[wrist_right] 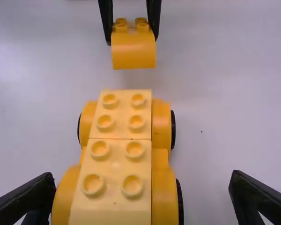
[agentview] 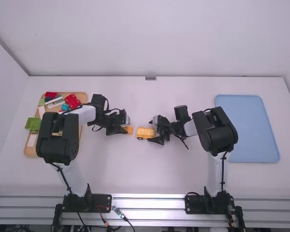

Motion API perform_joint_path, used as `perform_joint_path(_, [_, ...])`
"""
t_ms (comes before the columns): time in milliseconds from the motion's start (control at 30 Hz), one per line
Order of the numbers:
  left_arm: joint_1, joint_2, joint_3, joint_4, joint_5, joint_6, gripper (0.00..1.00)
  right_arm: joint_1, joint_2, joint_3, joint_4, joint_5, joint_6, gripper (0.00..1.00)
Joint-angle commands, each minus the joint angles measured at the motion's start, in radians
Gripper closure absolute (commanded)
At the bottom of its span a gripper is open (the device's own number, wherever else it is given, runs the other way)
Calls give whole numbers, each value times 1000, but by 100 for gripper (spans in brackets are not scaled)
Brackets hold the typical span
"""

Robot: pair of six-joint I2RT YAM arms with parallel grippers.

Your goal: Assemble lego blocks to make yellow taxi

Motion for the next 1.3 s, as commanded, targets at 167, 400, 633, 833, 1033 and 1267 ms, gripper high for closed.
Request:
perform_joint_path(167, [-50, 7, 126, -116, 36, 3, 98, 12, 19, -42, 59, -13, 33, 5])
perform_joint_path(400, [-130, 7, 138, -94, -10, -7, 98, 11, 19, -34, 39, -2, 49, 19])
perform_joint_path(633, [-186, 7, 127, -56, -34, -80, 98, 11, 19, -35, 36, 1, 48, 32])
perform_joint_path(833, [-188, 7, 127, -54, -27, -107, 98, 10, 19, -35, 33, 2, 48, 37])
perform_joint_path(1033, [-189, 7, 122, -58, 17, -108, 98, 10, 19, -35, 29, 2, 48, 41])
perform_joint_path(1267, [-228, 4, 111, -27, -73, -197, 98, 9, 19, -35, 30, 5, 45, 41])
